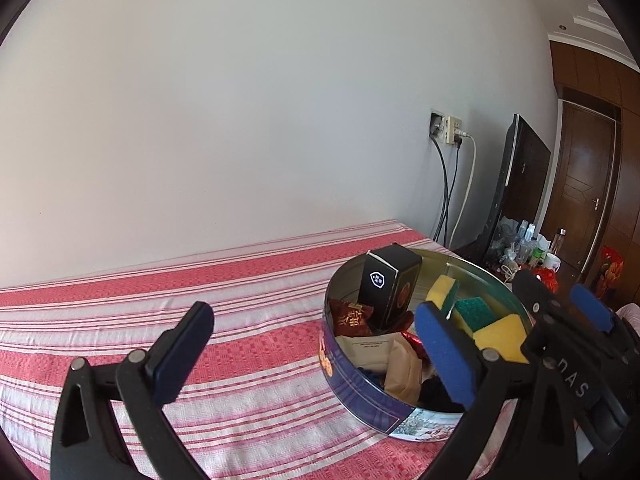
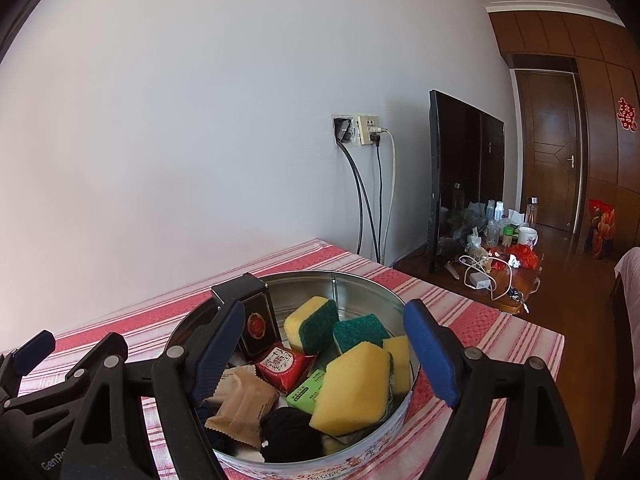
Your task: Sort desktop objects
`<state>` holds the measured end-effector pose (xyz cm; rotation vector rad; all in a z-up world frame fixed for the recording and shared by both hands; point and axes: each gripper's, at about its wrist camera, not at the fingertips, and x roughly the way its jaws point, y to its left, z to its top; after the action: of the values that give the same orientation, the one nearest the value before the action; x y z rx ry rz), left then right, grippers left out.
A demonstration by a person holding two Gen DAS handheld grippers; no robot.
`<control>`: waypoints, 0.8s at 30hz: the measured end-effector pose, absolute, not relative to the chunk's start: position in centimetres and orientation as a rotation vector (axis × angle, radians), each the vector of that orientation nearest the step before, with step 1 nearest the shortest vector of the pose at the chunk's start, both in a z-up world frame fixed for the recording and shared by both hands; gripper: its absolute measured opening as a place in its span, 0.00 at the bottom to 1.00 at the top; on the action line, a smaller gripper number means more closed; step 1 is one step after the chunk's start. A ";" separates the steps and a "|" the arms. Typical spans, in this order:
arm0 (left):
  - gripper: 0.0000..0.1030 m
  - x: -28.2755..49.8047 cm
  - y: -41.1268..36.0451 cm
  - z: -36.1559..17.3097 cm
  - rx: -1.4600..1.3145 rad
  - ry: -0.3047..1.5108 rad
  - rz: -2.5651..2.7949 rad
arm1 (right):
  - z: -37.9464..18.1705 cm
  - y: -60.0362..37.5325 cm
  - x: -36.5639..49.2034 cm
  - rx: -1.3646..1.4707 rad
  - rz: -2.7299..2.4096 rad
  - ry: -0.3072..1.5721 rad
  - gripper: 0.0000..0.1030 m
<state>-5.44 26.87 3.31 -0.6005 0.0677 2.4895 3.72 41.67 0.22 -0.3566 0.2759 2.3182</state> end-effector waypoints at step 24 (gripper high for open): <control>1.00 -3.0 22.7 5.4 -0.642 -0.019 2.500 | 2.5 38.0 6.9 -0.404 2.310 0.235 0.98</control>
<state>-3.02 22.71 5.40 -0.6424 -0.0194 2.5005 6.91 38.01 2.46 -0.4037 0.2346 2.3097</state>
